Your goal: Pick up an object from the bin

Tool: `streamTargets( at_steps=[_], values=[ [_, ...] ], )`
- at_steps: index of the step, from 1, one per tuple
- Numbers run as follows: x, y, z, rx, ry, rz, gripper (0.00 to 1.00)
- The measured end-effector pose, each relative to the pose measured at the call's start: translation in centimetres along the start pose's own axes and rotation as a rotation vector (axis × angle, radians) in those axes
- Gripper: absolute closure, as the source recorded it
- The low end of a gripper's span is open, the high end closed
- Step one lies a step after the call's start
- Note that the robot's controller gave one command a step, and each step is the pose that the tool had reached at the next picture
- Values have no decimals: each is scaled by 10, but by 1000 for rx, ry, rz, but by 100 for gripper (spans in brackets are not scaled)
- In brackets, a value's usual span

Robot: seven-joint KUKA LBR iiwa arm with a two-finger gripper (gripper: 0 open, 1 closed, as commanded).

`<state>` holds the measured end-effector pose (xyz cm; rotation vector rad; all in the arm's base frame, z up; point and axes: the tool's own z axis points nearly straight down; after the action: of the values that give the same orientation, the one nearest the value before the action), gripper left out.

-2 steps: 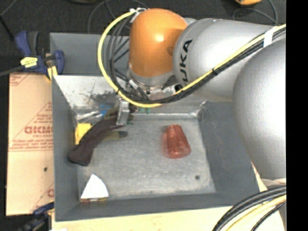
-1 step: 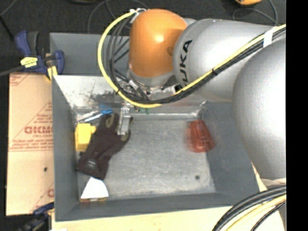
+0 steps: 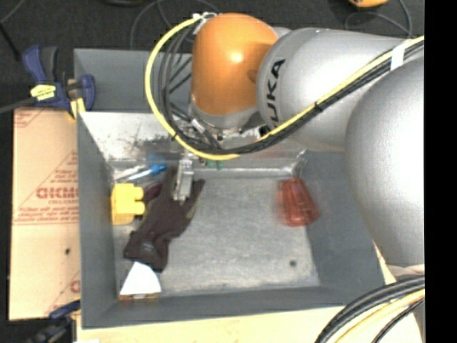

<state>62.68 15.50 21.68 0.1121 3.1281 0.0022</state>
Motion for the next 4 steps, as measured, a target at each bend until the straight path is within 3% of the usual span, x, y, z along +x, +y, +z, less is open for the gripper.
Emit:
streamTargets(
  at_steps=[1,2,3,4],
  values=[
    [9,14,20,-1,-5,53,0],
    [19,24,65,-2,-5,40,0],
    [10,23,88,1,-3,10,0],
    [13,22,57,-1,-8,-10,0]
  ],
)
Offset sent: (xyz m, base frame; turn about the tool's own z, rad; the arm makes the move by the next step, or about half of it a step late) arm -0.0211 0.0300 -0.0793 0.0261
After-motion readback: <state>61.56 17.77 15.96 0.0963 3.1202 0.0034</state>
